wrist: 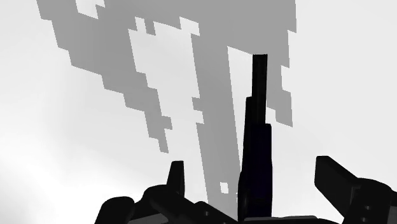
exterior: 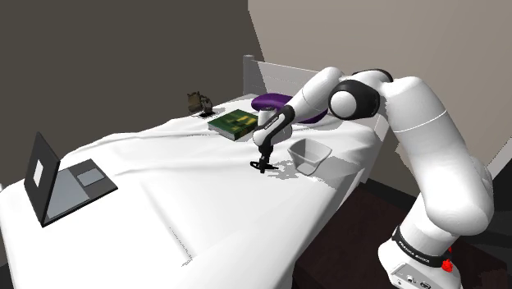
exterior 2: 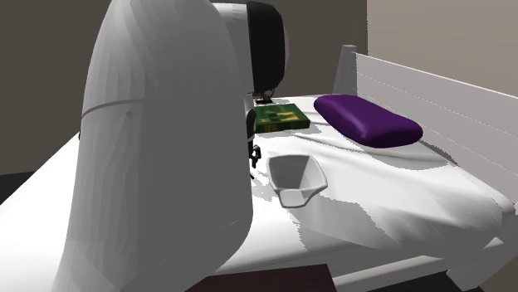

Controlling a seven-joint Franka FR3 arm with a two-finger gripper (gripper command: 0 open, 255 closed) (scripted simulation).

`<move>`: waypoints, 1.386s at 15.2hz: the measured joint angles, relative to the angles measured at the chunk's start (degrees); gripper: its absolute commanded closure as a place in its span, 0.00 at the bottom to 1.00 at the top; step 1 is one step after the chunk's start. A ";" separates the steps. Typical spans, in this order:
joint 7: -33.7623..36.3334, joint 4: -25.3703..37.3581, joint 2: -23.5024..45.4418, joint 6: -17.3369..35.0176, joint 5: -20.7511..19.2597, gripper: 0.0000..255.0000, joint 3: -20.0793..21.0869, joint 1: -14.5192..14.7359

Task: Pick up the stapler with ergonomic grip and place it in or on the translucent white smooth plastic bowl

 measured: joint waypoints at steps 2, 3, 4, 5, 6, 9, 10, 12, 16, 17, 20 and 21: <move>0.00 0.00 0.01 0.01 0.00 1.00 0.00 0.00; 0.00 0.00 0.01 0.01 0.00 1.00 0.00 0.00; 0.00 0.00 0.01 0.01 0.00 1.00 0.00 0.00; 0.00 0.00 0.01 0.00 0.00 1.00 0.00 0.00; 0.00 0.00 -0.01 0.00 0.00 1.00 0.01 0.01; 0.00 -0.01 -0.02 0.00 0.00 1.00 0.01 0.01; 0.00 0.01 -0.06 -0.01 0.00 1.00 0.00 0.00; 0.00 0.00 -0.01 0.00 0.00 1.00 0.00 0.00; 0.14 -0.29 -1.74 -1.44 -0.21 1.00 -0.22 0.15; 0.21 -0.28 -2.26 -1.96 -0.29 1.00 -0.30 0.21; 0.29 -0.69 -3.93 -3.21 -0.49 1.00 -0.50 0.32; 0.34 -1.09 -4.65 -3.54 -0.57 1.00 -0.58 0.40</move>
